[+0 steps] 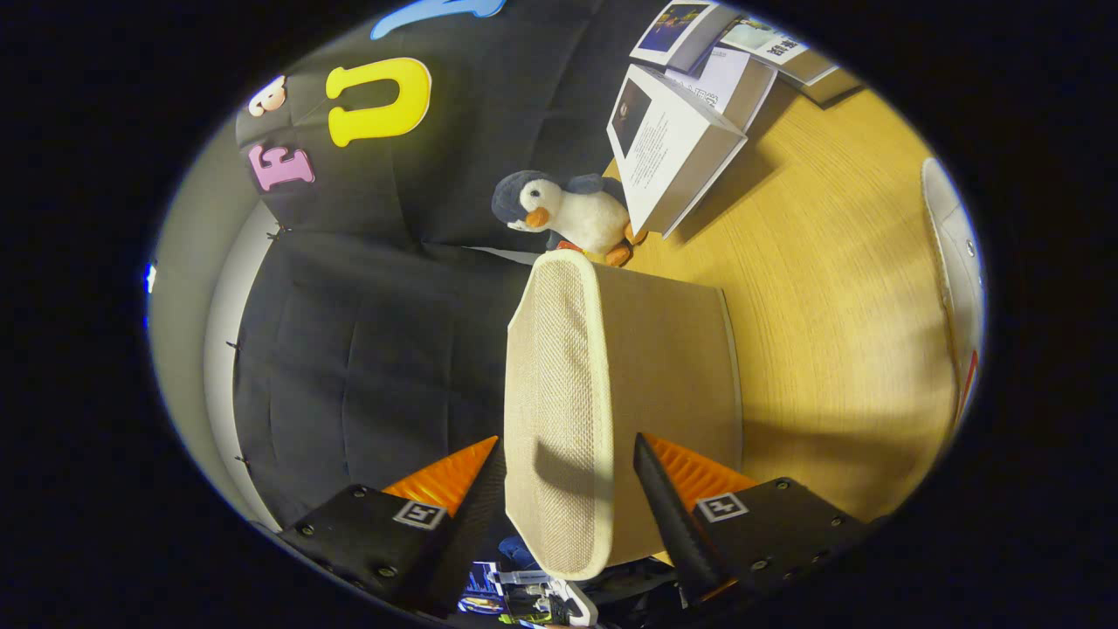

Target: Open the storage box then place both shoes into the box .Put the left shoe in first, then the right shoe, with the right side of both shoes facing outward in a uniform manner.

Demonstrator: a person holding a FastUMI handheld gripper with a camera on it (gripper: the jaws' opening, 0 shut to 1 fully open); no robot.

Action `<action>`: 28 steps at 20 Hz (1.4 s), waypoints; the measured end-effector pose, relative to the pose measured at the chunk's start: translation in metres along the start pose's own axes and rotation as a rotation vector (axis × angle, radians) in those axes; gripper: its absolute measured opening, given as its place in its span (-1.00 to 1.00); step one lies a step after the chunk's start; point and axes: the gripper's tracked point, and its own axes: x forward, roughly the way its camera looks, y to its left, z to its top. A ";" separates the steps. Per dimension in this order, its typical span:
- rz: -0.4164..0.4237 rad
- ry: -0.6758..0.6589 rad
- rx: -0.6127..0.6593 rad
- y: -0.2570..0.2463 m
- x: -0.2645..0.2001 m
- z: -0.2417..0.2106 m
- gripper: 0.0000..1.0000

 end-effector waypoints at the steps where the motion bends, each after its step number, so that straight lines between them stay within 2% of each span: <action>1: 0.009 0.009 0.005 0.006 -0.003 -0.001 0.68; 6: 0.041 0.038 -0.068 0.038 -0.007 -0.003 0.68; 7: 0.036 0.036 -0.066 0.042 -0.012 -0.001 0.60; 8: 0.041 0.040 -0.065 0.049 -0.008 -0.002 0.33; 16: 0.119 0.069 -0.185 0.147 0.013 -0.007 0.32; 18: 0.101 0.089 -0.271 0.173 0.028 -0.012 0.32; 24: 0.150 0.165 -0.398 0.243 0.105 -0.042 0.33; 27: 0.082 0.189 -0.427 0.248 0.151 -0.053 0.33; 28: 0.061 0.195 -0.452 0.246 0.167 -0.055 0.45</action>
